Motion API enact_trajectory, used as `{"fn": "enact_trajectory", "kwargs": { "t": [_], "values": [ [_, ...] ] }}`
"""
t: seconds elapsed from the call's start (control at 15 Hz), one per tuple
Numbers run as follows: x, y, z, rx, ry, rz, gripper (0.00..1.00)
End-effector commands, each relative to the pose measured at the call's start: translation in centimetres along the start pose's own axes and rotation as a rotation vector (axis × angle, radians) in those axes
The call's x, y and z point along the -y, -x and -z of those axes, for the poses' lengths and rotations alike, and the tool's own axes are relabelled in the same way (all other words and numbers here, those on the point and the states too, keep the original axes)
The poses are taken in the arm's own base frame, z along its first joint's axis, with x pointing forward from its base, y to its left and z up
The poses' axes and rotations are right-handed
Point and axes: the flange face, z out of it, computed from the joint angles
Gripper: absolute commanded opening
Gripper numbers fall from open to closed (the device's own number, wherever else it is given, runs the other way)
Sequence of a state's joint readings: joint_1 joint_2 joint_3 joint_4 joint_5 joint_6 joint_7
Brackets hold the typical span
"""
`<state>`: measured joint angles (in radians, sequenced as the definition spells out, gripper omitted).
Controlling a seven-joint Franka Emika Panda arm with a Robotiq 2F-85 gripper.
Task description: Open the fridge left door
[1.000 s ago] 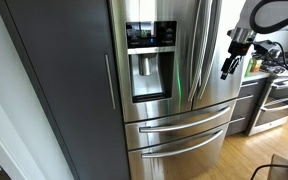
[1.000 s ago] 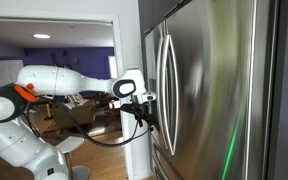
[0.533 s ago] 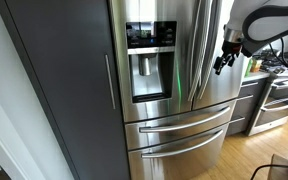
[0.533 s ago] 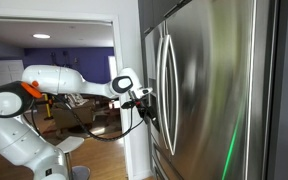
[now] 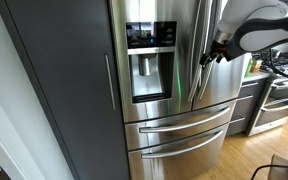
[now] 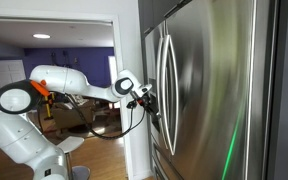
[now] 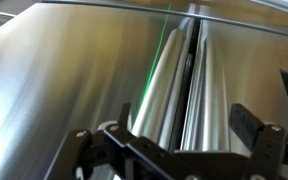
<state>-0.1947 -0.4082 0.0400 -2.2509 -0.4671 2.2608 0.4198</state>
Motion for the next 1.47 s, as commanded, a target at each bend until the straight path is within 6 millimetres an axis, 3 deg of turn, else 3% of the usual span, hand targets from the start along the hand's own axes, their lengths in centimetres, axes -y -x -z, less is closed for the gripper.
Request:
{"fn": "enact_trajectory", "kwargs": {
  "t": [0.0, 0.4, 1.4],
  "values": [
    [1.7, -0.6, -0.5, -0.027, 0.009, -0.041, 1.00],
    [2.7, -0.7, -0.5, -0.080, 0.020, -0.029, 1.00],
    [2.8, -0.8, 0.5, -0.120, 0.009, -0.031, 1.00]
  ]
}}
